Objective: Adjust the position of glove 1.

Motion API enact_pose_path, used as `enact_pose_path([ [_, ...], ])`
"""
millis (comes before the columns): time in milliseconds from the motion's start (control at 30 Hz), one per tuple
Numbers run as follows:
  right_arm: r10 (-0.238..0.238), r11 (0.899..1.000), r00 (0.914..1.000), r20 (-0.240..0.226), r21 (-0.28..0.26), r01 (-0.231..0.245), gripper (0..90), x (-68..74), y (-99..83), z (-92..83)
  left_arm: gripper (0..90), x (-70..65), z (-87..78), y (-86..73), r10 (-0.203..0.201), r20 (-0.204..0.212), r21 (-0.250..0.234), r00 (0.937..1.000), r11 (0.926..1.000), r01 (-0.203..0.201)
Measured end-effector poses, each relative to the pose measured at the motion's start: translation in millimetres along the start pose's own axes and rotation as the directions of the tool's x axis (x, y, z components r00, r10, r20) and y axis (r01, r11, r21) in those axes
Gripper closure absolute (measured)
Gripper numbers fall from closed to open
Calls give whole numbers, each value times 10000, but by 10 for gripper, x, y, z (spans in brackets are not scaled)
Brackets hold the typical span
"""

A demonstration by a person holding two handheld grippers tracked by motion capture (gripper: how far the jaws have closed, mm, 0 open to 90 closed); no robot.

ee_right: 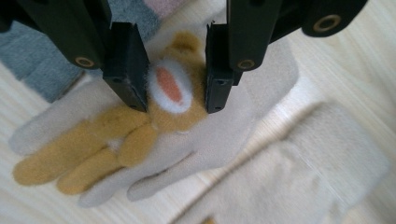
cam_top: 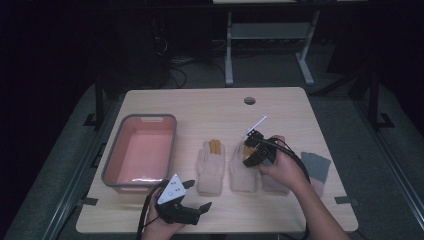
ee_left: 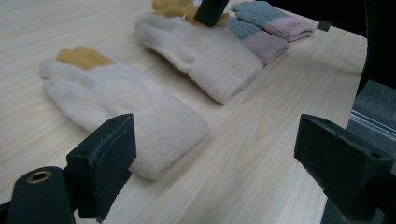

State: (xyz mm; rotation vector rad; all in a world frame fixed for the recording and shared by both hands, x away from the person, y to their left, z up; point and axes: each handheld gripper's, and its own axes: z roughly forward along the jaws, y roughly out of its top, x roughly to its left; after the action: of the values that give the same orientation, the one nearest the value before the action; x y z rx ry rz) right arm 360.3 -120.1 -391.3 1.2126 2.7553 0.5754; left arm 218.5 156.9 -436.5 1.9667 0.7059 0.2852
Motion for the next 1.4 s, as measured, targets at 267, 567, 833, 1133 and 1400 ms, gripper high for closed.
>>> enact_pose_path([
  [267, -124, 9994, 9999, 29, -337, 125, 626, 91, 82, -219, 129, -9, -23, 3, -78, 8, -144, 10000, 9999, 78],
  [567, -517, 9965, 9987, 35, -657, 518, 625, 304, 282, -300, 130, -7, -82, 11, -147, -54, -186, 9999, 9997, 146],
  [833, -800, 9942, 9965, -231, -738, 781, 625, 496, 496, -191, 130, 5, -99, 9, -194, -123, -285, 9997, 9994, 190],
  [1133, -954, 9940, 9944, -461, -581, 926, 625, 614, 622, -9, 130, 16, -109, 10, -92, -148, -188, 9998, 9998, 89],
  [1400, -967, 9946, 9935, -605, -430, 941, 624, 682, 675, 165, 130, 11, -102, 9, -176, -148, -258, 9997, 9995, 172],
])
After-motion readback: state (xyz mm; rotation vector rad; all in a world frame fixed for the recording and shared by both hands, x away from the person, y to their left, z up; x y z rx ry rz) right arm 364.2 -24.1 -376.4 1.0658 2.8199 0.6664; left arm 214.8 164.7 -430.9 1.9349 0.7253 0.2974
